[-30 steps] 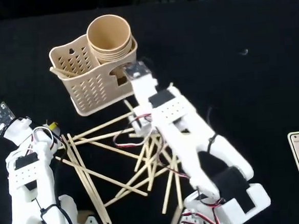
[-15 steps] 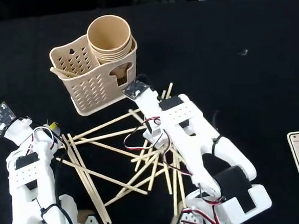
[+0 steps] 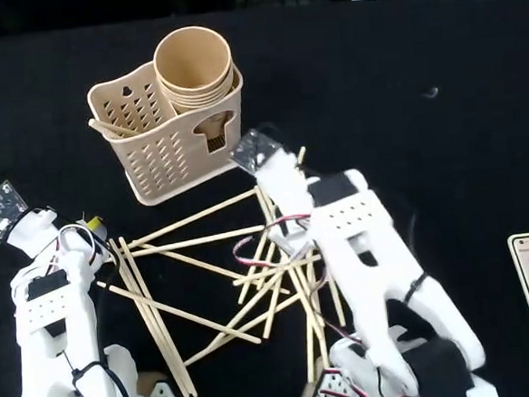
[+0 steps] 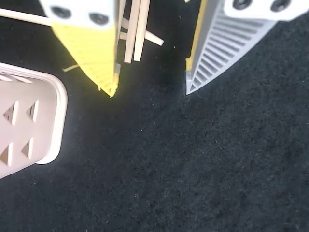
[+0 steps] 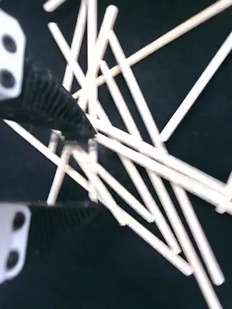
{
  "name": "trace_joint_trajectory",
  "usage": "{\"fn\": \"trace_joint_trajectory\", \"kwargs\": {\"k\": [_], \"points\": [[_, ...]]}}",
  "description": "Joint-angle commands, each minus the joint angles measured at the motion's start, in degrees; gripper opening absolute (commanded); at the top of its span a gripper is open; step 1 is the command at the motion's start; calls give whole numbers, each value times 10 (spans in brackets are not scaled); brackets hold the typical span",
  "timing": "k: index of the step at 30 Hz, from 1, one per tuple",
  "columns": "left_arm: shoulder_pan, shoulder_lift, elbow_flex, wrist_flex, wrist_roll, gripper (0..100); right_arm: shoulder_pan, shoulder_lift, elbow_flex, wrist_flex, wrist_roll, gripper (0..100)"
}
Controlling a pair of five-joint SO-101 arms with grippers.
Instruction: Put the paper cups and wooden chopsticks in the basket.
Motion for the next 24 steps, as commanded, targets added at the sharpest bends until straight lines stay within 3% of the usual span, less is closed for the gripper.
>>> {"fn": "trace_joint_trajectory", "kwargs": {"k": [1, 7, 13, 16, 20, 24], "points": [[-1, -11, -8, -10, 3, 227, 21, -30, 24, 16, -8, 299], [-1, -11, -8, -10, 3, 227, 11, -36, 80, -18, -26, 303], [-1, -11, -10, -7, 2, 227, 3, -113, 64, 47, -30, 303], [-1, -11, -10, -10, 4, 227, -39, -168, 83, 63, -30, 303], [-1, -11, -10, -10, 4, 227, -129, -194, 167, 7, -30, 303], [-2, -11, -10, -8, 3, 227, -141, -169, 212, -84, -31, 303]]}}
